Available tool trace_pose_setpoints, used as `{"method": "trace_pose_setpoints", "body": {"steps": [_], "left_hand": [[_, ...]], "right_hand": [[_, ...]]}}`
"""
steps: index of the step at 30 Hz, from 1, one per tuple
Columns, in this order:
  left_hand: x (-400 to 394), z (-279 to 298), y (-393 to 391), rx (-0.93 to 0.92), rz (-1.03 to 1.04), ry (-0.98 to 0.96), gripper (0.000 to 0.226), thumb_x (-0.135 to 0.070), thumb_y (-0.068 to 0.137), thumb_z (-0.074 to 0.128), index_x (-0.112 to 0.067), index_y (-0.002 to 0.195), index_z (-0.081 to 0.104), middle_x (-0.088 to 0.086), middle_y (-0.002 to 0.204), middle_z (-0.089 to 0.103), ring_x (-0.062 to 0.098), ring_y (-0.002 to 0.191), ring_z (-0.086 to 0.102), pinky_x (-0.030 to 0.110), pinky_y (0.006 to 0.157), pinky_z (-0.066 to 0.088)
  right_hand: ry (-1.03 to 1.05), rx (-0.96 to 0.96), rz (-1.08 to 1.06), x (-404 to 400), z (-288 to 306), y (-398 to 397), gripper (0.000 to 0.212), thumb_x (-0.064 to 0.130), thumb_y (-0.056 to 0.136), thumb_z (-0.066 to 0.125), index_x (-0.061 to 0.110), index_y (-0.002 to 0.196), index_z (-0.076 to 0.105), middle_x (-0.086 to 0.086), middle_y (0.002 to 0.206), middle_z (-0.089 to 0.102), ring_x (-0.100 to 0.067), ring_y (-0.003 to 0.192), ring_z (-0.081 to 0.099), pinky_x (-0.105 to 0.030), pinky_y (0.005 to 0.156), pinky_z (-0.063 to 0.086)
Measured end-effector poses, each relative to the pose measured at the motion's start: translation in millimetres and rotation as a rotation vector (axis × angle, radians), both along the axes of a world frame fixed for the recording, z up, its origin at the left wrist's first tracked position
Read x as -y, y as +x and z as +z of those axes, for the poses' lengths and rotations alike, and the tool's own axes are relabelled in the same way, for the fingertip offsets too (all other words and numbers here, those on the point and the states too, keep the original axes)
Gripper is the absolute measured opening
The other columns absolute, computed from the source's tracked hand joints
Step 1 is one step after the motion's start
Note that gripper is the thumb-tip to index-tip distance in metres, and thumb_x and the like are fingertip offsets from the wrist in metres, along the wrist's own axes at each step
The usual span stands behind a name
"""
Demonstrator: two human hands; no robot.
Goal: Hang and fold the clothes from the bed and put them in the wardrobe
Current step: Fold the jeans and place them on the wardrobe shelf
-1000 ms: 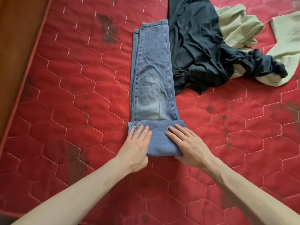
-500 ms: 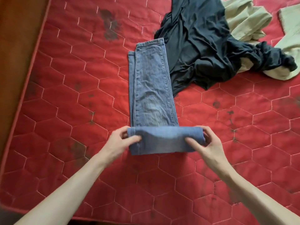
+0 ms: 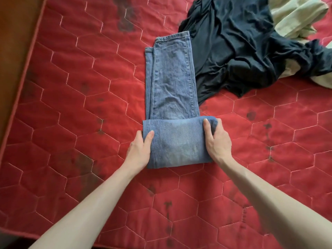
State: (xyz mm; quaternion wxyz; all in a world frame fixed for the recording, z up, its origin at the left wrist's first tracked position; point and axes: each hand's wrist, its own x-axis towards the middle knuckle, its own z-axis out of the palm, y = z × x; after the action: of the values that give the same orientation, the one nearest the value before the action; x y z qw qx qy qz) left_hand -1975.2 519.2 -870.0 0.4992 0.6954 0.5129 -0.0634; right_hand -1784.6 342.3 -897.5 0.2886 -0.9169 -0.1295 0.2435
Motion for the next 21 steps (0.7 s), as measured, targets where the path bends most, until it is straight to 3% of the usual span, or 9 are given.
{"method": "trace_pose_setpoints", "body": {"steps": [2, 5, 8, 10, 13, 15, 17, 19, 21], "left_hand": [[2, -4, 2, -0.021, 0.031, 0.023, 0.05, -0.058, 0.105, 0.041, -0.01, 0.105, 0.055, 0.011, 0.106, 0.07, 0.037, 0.108, 0.064, 0.051, 0.096, 0.047], [14, -7, 10, -0.08, 0.101, 0.12, 0.042, -0.05, 0.107, 0.043, -0.009, 0.105, 0.051, 0.014, 0.108, 0.065, 0.041, 0.107, 0.06, 0.045, 0.086, 0.043], [31, -4, 24, -0.205, 0.209, 0.322, 0.046, -0.041, 0.106, 0.05, -0.009, 0.138, 0.047, 0.02, 0.134, 0.049, 0.044, 0.121, 0.052, 0.051, 0.095, 0.042], [34, -2, 27, -0.176, 0.08, 0.568, 0.049, -0.023, 0.103, 0.055, -0.007, 0.148, 0.043, 0.019, 0.143, 0.045, 0.041, 0.13, 0.048, 0.052, 0.105, 0.04], [26, -10, 20, -0.046, -0.415, 0.832, 0.06, 0.002, 0.091, 0.054, -0.007, 0.149, 0.046, 0.017, 0.15, 0.044, 0.035, 0.143, 0.04, 0.05, 0.122, 0.029], [23, -12, 11, 0.042, -0.702, 0.905, 0.06, -0.007, 0.091, 0.059, -0.006, 0.15, 0.048, 0.017, 0.152, 0.047, 0.034, 0.145, 0.039, 0.049, 0.126, 0.024], [22, -14, -1, 0.049, -0.89, 0.877, 0.066, -0.033, 0.098, 0.057, -0.005, 0.155, 0.043, 0.019, 0.16, 0.041, 0.034, 0.151, 0.036, 0.051, 0.127, 0.023], [19, -13, -10, -0.03, -1.013, 0.799, 0.093, -0.06, 0.091, 0.057, -0.003, 0.161, 0.032, 0.023, 0.167, 0.027, 0.038, 0.157, 0.025, 0.055, 0.127, 0.022], [15, -11, -10, -0.146, -1.129, 0.786, 0.122, -0.069, 0.076, 0.068, -0.001, 0.164, 0.019, 0.027, 0.169, 0.015, 0.042, 0.158, 0.014, 0.059, 0.126, 0.019]], "right_hand": [[0.049, 0.074, -0.027, -4, -2, -1, 0.05, 0.053, 0.104, 0.048, 0.019, 0.141, 0.047, -0.012, 0.125, 0.065, -0.035, 0.12, 0.058, -0.047, 0.1, 0.045], [0.166, 0.336, 0.014, -2, 3, 2, 0.065, 0.037, 0.102, 0.058, 0.009, 0.157, 0.035, -0.011, 0.152, 0.047, -0.027, 0.142, 0.042, -0.043, 0.12, 0.033], [0.121, 0.507, 0.371, 9, 10, -4, 0.062, 0.032, 0.103, 0.056, 0.01, 0.158, 0.039, -0.009, 0.166, 0.035, -0.026, 0.158, 0.024, -0.047, 0.127, 0.022], [0.008, 0.492, 0.545, 15, 5, -13, 0.058, 0.038, 0.107, 0.046, 0.016, 0.16, 0.038, -0.004, 0.17, 0.029, -0.022, 0.16, 0.016, -0.051, 0.127, 0.021], [-0.094, 0.435, 0.571, 17, -8, -13, 0.058, 0.039, 0.109, 0.036, 0.022, 0.164, 0.028, -0.001, 0.172, 0.021, -0.016, 0.16, 0.012, -0.049, 0.127, 0.021], [-0.114, 0.429, 0.583, 15, -12, -11, 0.059, 0.039, 0.11, 0.034, 0.023, 0.165, 0.024, 0.0, 0.173, 0.018, -0.015, 0.161, 0.011, -0.048, 0.128, 0.02], [-0.115, 0.421, 0.593, 13, -14, -10, 0.06, 0.039, 0.109, 0.032, 0.022, 0.166, 0.022, 0.0, 0.174, 0.016, -0.015, 0.161, 0.009, -0.049, 0.128, 0.02], [-0.114, 0.42, 0.607, 13, -12, -9, 0.062, 0.042, 0.108, 0.033, 0.021, 0.166, 0.021, -0.002, 0.174, 0.013, -0.016, 0.161, 0.008, -0.05, 0.127, 0.019], [-0.093, 0.426, 0.658, 18, -8, -5, 0.069, 0.05, 0.106, 0.038, 0.02, 0.166, 0.021, -0.005, 0.174, 0.01, -0.021, 0.161, 0.005, -0.051, 0.129, 0.016]]}}
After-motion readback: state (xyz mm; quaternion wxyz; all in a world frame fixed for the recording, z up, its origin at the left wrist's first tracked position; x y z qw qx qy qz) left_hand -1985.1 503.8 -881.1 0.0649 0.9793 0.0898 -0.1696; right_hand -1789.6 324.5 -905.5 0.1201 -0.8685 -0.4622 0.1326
